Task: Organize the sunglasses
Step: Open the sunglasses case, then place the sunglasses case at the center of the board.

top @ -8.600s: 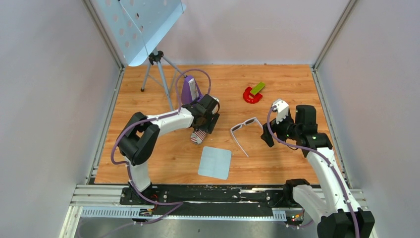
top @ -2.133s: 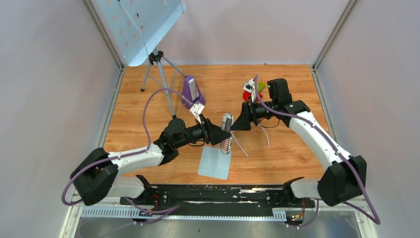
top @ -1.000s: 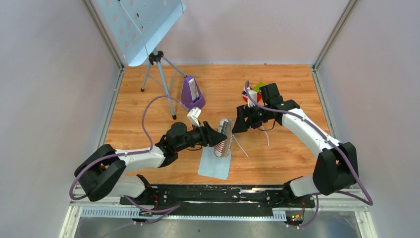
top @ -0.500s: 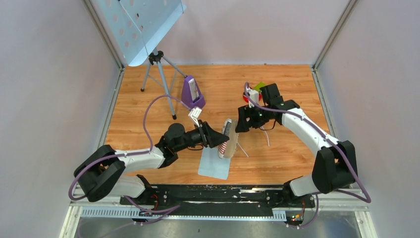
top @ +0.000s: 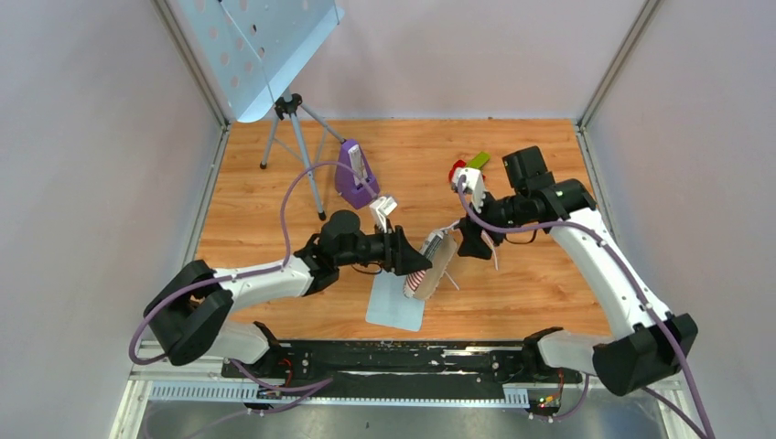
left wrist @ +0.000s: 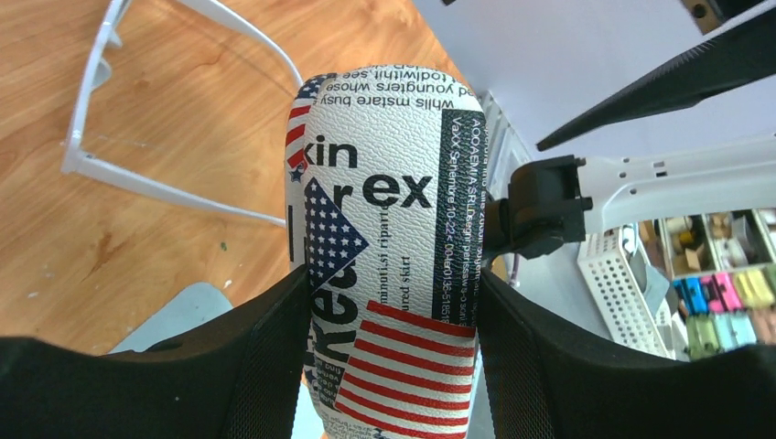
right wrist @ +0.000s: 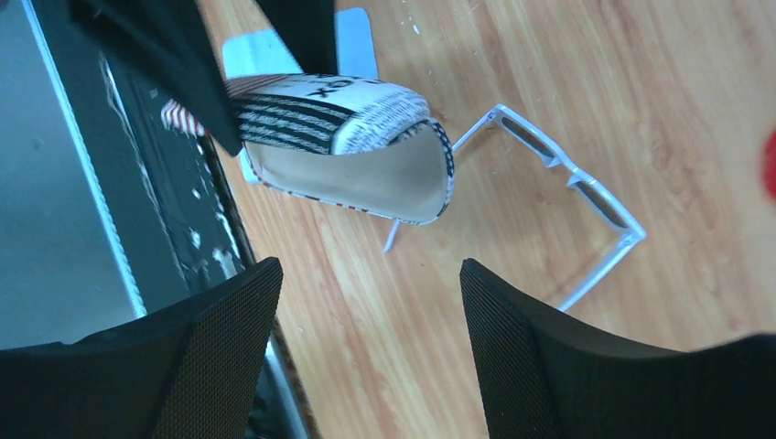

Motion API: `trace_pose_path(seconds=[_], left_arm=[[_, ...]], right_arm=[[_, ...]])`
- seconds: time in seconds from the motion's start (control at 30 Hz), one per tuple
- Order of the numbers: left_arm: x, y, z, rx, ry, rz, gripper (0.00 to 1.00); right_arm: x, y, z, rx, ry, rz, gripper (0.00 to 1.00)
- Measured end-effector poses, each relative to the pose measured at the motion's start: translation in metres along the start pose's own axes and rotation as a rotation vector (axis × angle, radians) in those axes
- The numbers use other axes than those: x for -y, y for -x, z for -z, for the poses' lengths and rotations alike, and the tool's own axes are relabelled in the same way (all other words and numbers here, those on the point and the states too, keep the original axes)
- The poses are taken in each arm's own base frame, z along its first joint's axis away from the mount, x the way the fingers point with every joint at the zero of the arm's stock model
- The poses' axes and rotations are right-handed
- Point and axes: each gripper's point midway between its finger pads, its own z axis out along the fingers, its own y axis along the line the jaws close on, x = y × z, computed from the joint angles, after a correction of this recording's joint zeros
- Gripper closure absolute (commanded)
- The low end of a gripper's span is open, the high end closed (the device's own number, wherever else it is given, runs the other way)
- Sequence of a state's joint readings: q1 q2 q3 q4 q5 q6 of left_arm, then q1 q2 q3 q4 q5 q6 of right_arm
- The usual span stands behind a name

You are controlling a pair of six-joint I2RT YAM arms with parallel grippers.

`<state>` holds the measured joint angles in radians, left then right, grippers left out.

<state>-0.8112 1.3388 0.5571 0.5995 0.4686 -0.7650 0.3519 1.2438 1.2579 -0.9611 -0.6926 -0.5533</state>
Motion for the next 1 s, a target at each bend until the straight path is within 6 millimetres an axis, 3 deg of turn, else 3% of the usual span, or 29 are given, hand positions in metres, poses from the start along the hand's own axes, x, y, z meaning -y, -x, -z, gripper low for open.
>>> trace_pose_path(seconds=[0.27, 0.53, 0.8, 1.0], left_arm=[[0.002, -0.018, -0.018, -0.187, -0.056, -0.006, 1.00], [0.003, -0.035, -0.025, -0.292, -0.105, 0.061, 1.00], [0.020, -0.023, -0.031, -0.292, -0.169, 0.106, 1.00], [0.030, -0.016, -0.037, -0.281, -0.233, 0.181, 1.00]], right_arm=[[-0.013, 0.011, 0.021, 0.022, -0.025, 0.534, 0.34], [-0.035, 0.022, 0.000, -0.048, 0.041, 0.974, 0.49], [-0.046, 0.018, 0.000, -0.081, 0.021, 1.175, 0.50], [-0.048, 0.002, 0.003, -0.070, -0.076, 1.325, 0.51]])
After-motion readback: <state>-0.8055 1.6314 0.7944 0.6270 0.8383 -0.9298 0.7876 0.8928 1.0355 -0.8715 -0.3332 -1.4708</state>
